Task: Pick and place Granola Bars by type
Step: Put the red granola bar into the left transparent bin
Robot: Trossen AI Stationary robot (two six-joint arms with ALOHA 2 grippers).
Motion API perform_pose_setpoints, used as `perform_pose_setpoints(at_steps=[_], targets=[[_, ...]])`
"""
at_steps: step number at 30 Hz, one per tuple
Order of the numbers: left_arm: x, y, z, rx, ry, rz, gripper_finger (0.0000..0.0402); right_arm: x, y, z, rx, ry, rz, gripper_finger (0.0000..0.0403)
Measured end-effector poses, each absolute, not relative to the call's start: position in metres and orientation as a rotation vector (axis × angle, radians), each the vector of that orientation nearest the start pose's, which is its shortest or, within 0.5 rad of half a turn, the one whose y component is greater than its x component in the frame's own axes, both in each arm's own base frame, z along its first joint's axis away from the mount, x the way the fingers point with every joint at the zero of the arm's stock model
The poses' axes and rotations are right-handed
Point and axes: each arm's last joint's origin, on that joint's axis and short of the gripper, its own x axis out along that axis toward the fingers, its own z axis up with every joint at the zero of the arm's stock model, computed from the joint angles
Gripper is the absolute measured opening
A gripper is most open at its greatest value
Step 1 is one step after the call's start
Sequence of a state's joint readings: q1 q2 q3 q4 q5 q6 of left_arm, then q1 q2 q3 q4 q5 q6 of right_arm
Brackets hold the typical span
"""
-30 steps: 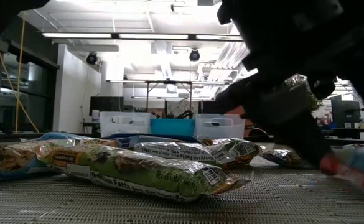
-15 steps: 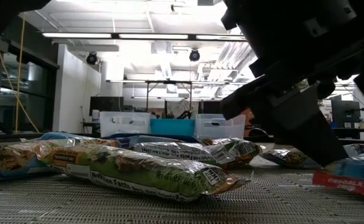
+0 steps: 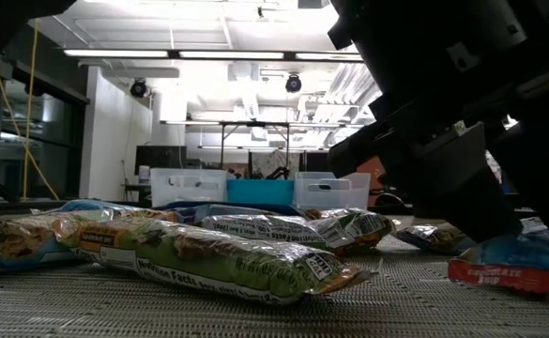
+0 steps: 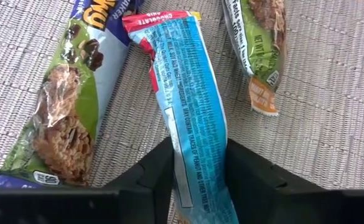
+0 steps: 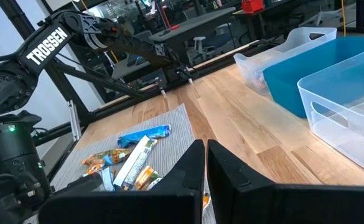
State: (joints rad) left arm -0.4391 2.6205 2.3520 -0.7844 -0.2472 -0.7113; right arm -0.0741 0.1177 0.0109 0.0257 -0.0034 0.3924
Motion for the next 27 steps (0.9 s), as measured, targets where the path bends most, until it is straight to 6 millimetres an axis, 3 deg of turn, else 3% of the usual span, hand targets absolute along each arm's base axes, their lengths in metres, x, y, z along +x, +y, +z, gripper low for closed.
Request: perform_pose_setpoints(at_steps=[5, 11, 19, 27], targets=[[0.500, -0.227, 0.146, -0.301, 0.984, 0.179, 0.0108, 0.104, -0.008, 0.160, 0.395, 0.066, -0.085, 0.0000], [0.494, -0.222, 0.163, -0.272, 0.993, 0.200, 0.0092, 0.104, -0.008, 0.160, 0.395, 0.066, -0.086, 0.0000], [0.484, -0.215, 0.222, -0.134, 0.885, 0.165, 0.0085, 0.104, -0.008, 0.160, 0.395, 0.066, -0.086, 0.0000], [0.479, -0.211, 0.286, 0.015, 0.692, -0.050, 0.0084, 0.104, -0.008, 0.160, 0.395, 0.066, -0.086, 0.0000]])
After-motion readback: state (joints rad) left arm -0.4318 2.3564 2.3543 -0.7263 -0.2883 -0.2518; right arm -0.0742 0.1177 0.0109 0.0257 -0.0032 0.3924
